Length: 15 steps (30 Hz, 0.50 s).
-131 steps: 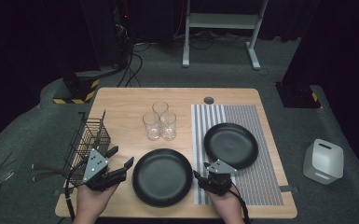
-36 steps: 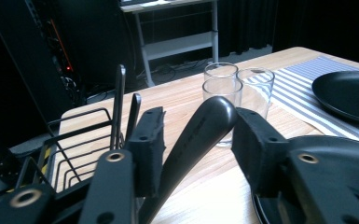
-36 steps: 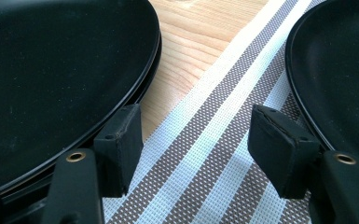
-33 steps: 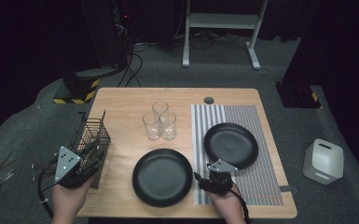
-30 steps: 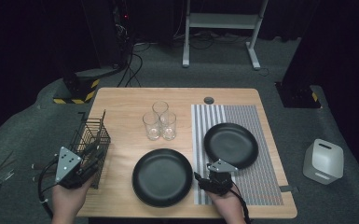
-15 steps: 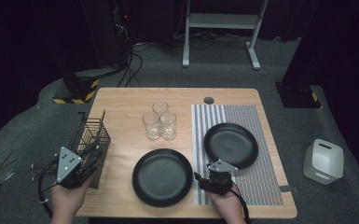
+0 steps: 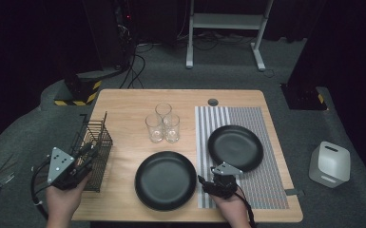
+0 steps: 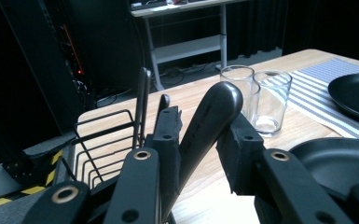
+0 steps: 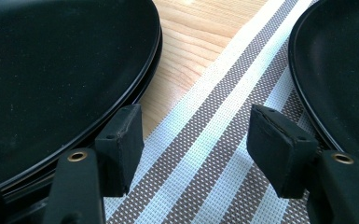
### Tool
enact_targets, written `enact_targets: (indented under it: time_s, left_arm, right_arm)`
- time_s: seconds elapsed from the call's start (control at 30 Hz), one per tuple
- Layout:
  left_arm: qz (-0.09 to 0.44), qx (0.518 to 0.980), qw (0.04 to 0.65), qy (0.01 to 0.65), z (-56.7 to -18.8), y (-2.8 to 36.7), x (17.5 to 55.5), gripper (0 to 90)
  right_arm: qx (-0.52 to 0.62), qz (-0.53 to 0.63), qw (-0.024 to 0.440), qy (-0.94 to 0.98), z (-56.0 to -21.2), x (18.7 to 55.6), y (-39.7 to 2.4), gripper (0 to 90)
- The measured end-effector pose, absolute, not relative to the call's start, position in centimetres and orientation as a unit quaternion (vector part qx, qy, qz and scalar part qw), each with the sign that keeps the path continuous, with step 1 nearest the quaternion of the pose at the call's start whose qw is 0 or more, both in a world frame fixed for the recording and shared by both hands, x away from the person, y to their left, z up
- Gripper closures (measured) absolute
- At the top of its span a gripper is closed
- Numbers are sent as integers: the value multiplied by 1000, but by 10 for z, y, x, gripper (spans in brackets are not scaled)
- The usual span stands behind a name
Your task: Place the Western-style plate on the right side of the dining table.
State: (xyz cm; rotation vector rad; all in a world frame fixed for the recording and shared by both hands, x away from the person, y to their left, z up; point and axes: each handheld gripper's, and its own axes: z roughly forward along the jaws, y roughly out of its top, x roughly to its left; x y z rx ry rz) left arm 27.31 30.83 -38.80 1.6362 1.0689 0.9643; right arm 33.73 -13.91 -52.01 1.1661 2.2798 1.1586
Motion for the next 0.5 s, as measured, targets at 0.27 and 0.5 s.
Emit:
enact_targets:
  time_s: [0.27,0.5]
  left_arm:
    - [395,651,471,446,-383,320,273,715]
    - [408,637,469,456,-379,328,272,737]
  right_arm:
    - [406,405,167,802,-520,337,-138,363]
    - [406,404,167,803,-521,337,-138,365]
